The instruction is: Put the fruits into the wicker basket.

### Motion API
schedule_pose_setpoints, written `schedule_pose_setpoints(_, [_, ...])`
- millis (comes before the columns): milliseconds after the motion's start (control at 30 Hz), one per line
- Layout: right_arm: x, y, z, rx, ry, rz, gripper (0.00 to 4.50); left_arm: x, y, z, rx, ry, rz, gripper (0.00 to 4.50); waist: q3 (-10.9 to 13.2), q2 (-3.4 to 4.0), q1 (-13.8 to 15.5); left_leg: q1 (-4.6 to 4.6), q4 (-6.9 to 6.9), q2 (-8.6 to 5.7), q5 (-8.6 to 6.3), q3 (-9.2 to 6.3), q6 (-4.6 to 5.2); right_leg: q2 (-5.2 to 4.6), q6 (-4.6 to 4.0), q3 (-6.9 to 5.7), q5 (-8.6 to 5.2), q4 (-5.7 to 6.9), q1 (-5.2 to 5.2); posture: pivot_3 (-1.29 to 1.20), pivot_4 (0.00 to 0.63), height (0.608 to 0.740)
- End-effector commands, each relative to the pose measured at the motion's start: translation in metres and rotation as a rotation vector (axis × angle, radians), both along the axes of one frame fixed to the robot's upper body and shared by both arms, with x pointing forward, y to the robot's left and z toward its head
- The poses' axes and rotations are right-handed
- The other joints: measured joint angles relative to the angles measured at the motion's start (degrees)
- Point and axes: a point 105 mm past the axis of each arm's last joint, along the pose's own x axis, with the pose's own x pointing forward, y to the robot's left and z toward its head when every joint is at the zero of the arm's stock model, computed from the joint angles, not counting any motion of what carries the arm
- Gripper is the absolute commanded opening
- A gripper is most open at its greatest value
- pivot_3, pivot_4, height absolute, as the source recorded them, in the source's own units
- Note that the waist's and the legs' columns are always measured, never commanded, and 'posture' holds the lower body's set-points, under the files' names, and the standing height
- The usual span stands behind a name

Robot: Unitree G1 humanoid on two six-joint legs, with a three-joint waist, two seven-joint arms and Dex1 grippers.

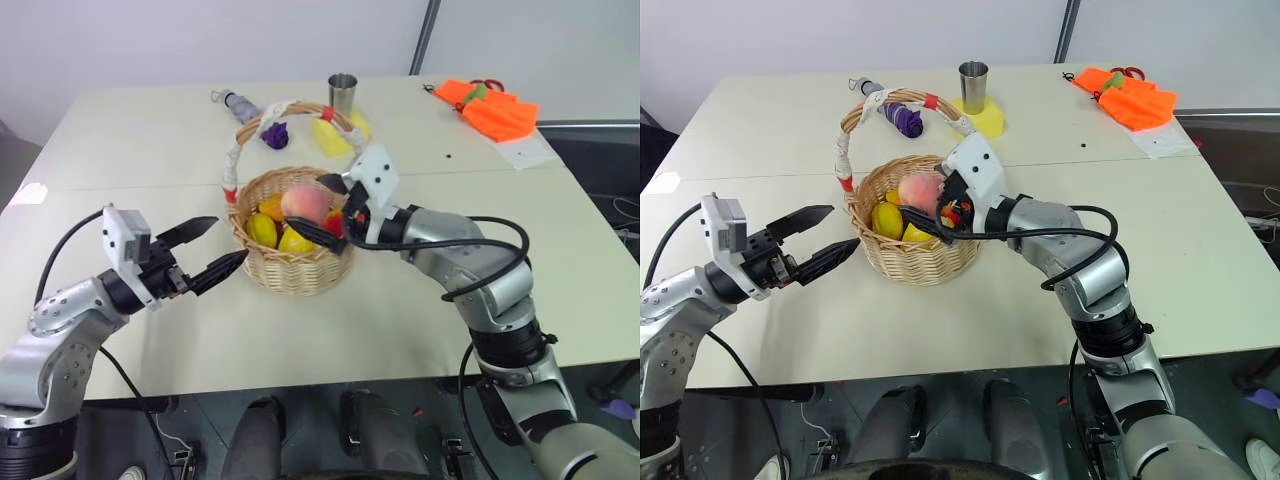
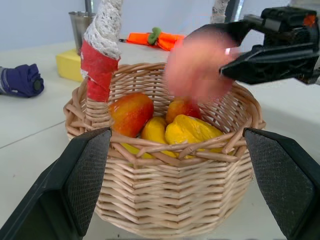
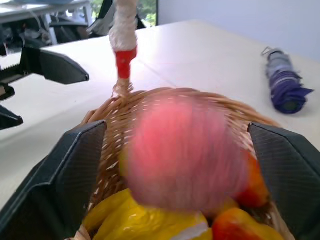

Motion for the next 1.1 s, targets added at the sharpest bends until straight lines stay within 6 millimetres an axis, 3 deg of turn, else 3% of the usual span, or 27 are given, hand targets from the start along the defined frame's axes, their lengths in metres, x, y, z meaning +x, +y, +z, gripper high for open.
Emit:
schedule_pose_setpoints(33, [-0.017, -0.007, 0.023, 0.019, -0.129, 0.057, 4.45, -0.008, -0.003, 0.012, -0.002, -0.058, -0.008, 4.5, 0.0, 0.0, 0.1, 0.0, 0.0, 0.0, 0.0, -0.01, 0.0, 0.02, -0.08, -0.01, -0.05, 0.0, 0.0, 0.0, 0.15, 0.74])
schedule_pose_setpoints(167, [-0.049, -0.031, 0.024, 0.055, -0.124, 0.191, 4.45, -0.01, -0.003, 0.011, -0.006, -0.055, -0.009, 4.5, 0.0, 0.0, 0.3, 0.06, 0.02, 0.0, 0.0, -0.01, 0.0, 0.02, -0.11, -0.01, -0.08, -0.01, 0.06, 0.0, 0.15, 0.74])
schedule_pose_setpoints(267, [-0.051, -0.055, 0.014, 0.05, -0.066, 0.144, 4.45, -0.009, -0.003, 0.01, -0.008, -0.053, -0.011, 4.5, 0.0, -0.01, 0.2, 0.13, 0.03, 0.0, 0.0, 0.0, 0.0, 0.03, -0.1, -0.01, -0.09, -0.03, 0.14, 0.0, 0.15, 0.74])
schedule_pose_setpoints(433, [-0.023, -0.073, 0.008, 0.081, -0.039, -0.025, 4.45, -0.004, -0.006, 0.01, -0.012, -0.054, -0.032, 4.5, 0.0, -0.01, -0.3, 0.28, 0.02, 0.07, 0.0, 0.07, 0.0, 0.16, -0.24, 0.04, -0.02, 0.01, 0.15, 0.0, 0.15, 0.74])
schedule_pose_setpoints(567, [0.019, -0.071, 0.003, 0.123, -0.046, -0.198, 4.45, 0.002, -0.012, 0.013, -0.017, -0.068, -0.049, 4.5, 0.0, 0.0, -0.3, 0.29, 0.03, 0.1, 0.01, 0.04, -0.01, 0.24, -0.31, 0.04, 0.03, 0.04, 0.13, 0.0, 0.15, 0.74])
schedule_pose_setpoints(667, [0.032, -0.066, 0.006, 0.158, -0.054, -0.224, 4.45, 0.003, -0.013, 0.013, -0.017, -0.076, -0.052, 4.5, 0.0, 0.0, -0.1, 0.26, 0.02, 0.09, 0.01, 0.04, -0.01, 0.23, -0.35, 0.04, 0.06, 0.03, 0.12, 0.0, 0.15, 0.74])
schedule_pose_setpoints(800, [0.04, -0.065, 0.011, 0.213, -0.043, -0.236, 2.66, 0.002, -0.014, 0.014, -0.015, -0.083, -0.055, 4.5, 0.0, 0.0, 0.0, 0.15, -0.01, 0.07, 0.01, 0.04, 0.0, 0.18, -0.01, 0.04, 0.06, 0.03, 0.07, 0.0, 0.15, 0.74])
schedule_pose_setpoints(967, [0.035, -0.075, 0.024, 0.266, -0.065, -0.237, 0.05, 0.0, -0.013, 0.013, -0.011, -0.08, -0.052, 4.5, 0.0, 0.0, 0.1, 0.15, -0.04, 0.07, 0.0, 0.04, 0.01, 0.16, -0.03, 0.04, 0.02, 0.02, 0.07, 0.0, 0.15, 0.74])
schedule_pose_setpoints(1033, [0.035, -0.082, 0.029, 0.266, -0.093, -0.262, 0.05, 0.0, -0.013, 0.013, -0.01, -0.08, -0.054, 4.5, 0.0, 0.01, 0.0, 0.15, -0.02, 0.07, 0.0, 0.04, 0.01, 0.16, -0.12, 0.04, -0.02, 0.03, 0.07, 0.0, 0.15, 0.74])
schedule_pose_setpoints(1100, [0.041, -0.106, 0.036, 0.256, -0.141, -0.353, 0.05, 0.002, -0.014, 0.013, -0.011, -0.081, -0.057, 4.5, 0.0, 0.02, 0.0, 0.16, -0.01, 0.07, 0.0, 0.04, 0.0, 0.16, -0.14, 0.04, -0.02, 0.04, 0.07, 0.0, 0.15, 0.74])
